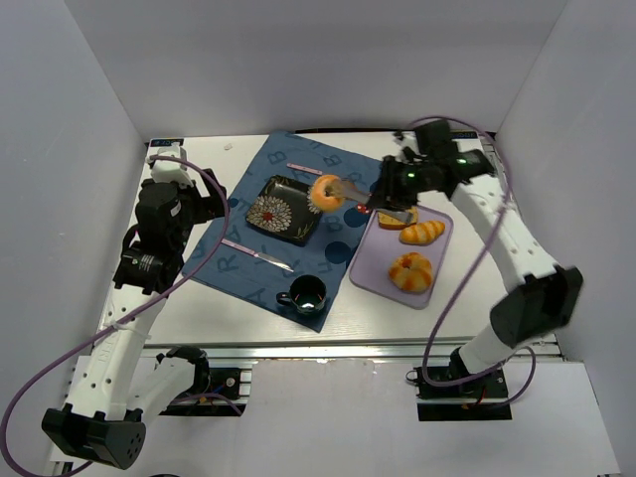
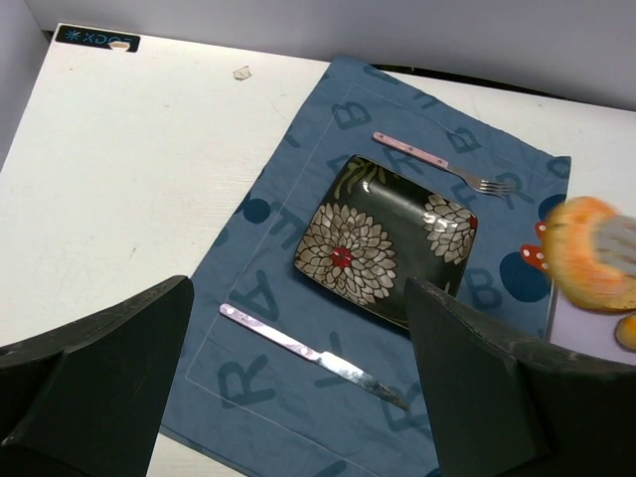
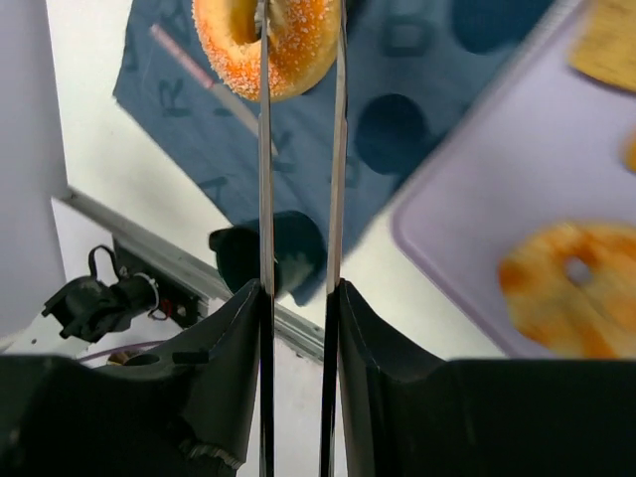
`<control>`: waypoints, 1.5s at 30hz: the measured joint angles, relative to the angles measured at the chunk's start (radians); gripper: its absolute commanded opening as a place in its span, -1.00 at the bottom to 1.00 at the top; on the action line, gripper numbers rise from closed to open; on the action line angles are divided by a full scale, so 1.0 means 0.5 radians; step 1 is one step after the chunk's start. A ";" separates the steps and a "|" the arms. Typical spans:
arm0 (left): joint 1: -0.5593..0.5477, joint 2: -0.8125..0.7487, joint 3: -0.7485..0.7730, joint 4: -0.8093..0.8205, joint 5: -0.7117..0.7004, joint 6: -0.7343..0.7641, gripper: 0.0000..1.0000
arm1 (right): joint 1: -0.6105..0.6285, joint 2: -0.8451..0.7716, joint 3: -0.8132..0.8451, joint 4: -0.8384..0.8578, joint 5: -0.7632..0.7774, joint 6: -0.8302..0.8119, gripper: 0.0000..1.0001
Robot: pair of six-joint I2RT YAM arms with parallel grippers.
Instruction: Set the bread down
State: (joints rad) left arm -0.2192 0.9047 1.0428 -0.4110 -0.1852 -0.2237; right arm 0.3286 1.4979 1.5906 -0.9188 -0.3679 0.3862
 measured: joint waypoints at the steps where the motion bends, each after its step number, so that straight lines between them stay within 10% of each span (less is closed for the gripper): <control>1: 0.000 -0.001 -0.002 -0.002 -0.011 0.002 0.96 | 0.072 0.091 0.046 0.040 -0.009 0.016 -0.48; 17: 0.000 -0.066 -0.038 0.000 -0.071 -0.018 0.96 | 0.578 1.345 0.878 0.427 0.023 0.108 -0.41; 28: 0.000 -0.068 -0.052 -0.006 -0.071 -0.003 0.96 | 0.604 1.369 0.892 0.421 0.161 0.104 0.18; 45: 0.000 -0.082 -0.067 -0.008 -0.072 0.007 0.96 | 0.589 0.986 0.871 0.218 0.314 0.108 0.22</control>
State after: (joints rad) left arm -0.2192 0.8635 1.0092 -0.4149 -0.2211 -0.2203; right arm 0.6231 1.9907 2.0258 -0.8097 -0.2108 0.4400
